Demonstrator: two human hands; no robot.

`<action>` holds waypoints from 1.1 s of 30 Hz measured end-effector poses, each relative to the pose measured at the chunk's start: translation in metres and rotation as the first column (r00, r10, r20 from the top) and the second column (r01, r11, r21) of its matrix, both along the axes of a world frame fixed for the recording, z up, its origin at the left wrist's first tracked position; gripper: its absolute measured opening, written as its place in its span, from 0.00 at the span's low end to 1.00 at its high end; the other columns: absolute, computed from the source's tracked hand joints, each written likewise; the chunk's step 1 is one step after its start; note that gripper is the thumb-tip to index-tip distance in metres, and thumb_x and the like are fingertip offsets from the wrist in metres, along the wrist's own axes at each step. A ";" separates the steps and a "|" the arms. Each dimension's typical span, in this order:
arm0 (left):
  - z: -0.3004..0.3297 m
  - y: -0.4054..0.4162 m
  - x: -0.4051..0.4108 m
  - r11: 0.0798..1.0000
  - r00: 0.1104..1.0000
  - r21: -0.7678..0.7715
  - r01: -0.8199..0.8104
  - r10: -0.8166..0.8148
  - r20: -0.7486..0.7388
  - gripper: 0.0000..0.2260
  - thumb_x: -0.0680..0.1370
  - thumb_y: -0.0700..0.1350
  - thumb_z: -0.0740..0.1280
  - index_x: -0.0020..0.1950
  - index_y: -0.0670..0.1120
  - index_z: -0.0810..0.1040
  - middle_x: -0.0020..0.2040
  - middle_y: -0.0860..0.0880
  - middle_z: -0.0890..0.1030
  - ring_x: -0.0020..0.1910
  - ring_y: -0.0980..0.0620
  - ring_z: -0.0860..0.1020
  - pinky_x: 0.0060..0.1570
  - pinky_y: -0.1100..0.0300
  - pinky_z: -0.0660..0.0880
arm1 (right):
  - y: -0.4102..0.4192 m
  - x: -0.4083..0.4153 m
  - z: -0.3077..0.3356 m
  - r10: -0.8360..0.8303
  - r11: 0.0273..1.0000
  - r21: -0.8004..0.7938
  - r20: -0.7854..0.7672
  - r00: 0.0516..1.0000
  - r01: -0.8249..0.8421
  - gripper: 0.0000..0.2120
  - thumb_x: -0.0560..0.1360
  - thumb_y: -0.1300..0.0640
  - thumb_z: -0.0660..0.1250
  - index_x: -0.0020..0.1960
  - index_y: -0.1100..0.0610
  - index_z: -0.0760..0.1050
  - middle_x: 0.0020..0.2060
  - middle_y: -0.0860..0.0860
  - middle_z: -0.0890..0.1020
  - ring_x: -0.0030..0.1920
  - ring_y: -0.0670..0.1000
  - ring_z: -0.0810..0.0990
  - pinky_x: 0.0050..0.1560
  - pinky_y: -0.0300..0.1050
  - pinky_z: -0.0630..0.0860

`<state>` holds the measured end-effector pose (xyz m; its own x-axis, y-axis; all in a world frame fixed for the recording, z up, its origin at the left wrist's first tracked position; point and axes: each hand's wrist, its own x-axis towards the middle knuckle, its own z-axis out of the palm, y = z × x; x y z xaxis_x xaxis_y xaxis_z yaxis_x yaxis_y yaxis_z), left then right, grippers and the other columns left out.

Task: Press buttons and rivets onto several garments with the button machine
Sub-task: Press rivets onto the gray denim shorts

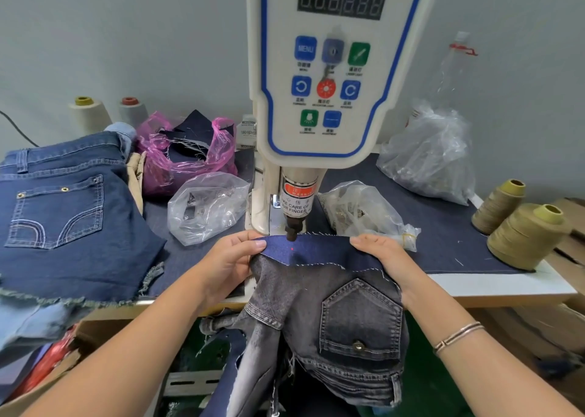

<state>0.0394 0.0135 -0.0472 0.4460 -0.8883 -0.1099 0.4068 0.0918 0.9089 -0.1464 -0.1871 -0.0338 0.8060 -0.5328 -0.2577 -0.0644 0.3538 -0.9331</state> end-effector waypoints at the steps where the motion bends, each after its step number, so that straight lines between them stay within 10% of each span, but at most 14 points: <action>1: 0.001 0.000 -0.001 1.000 1.000 -0.001 -0.001 0.001 -0.004 0.02 0.69 0.40 0.68 0.40 0.43 0.80 0.37 0.46 0.82 0.34 0.54 0.80 0.35 0.64 0.77 | 0.001 0.000 0.000 0.000 1.000 0.002 0.002 1.000 0.000 0.07 0.67 0.56 0.71 0.31 0.54 0.80 0.31 0.53 0.81 0.30 0.48 0.79 0.31 0.38 0.76; 14: 0.010 0.010 0.001 0.991 0.974 0.075 0.113 -0.125 0.187 0.05 0.65 0.37 0.62 0.40 0.41 0.72 0.35 0.46 0.75 0.34 0.51 0.72 0.34 0.63 0.69 | 0.029 -0.010 0.016 0.108 0.994 -0.007 0.011 0.994 -0.108 0.06 0.64 0.53 0.73 0.32 0.53 0.79 0.30 0.51 0.80 0.29 0.46 0.77 0.30 0.37 0.74; 20: 0.034 0.025 0.005 0.918 0.761 0.274 0.287 -0.393 0.516 0.12 0.67 0.54 0.69 0.45 0.48 0.79 0.43 0.52 0.79 0.45 0.56 0.75 0.49 0.65 0.70 | 0.057 -0.007 0.035 0.192 0.962 -0.185 -0.056 0.980 -0.199 0.08 0.68 0.53 0.71 0.31 0.51 0.77 0.28 0.47 0.76 0.29 0.43 0.73 0.31 0.34 0.68; 26: 0.050 0.015 -0.020 0.889 0.435 0.384 0.248 -0.457 0.776 0.07 0.78 0.46 0.66 0.42 0.45 0.75 0.36 0.52 0.72 0.37 0.57 0.69 0.39 0.62 0.66 | 0.080 0.004 0.045 0.228 0.854 -0.439 -0.167 0.959 -0.280 0.16 0.76 0.59 0.67 0.30 0.49 0.75 0.27 0.43 0.74 0.29 0.40 0.70 0.31 0.29 0.66; 33: 0.065 0.043 -0.002 0.928 0.687 0.292 0.230 -0.368 0.627 0.16 0.73 0.49 0.69 0.43 0.36 0.72 0.39 0.49 0.71 0.39 0.56 0.70 0.37 0.63 0.67 | 0.071 -0.034 0.046 -0.072 0.814 -0.571 0.088 0.994 0.109 0.06 0.73 0.54 0.67 0.49 0.51 0.80 0.45 0.42 0.83 0.48 0.40 0.80 0.46 0.27 0.72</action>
<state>0.0372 0.0568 0.0176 0.1774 -0.9823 -0.0596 -0.3256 -0.1158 0.9384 -0.1805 -0.1158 0.0118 0.7506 -0.6400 0.1644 0.0029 -0.2456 -0.9694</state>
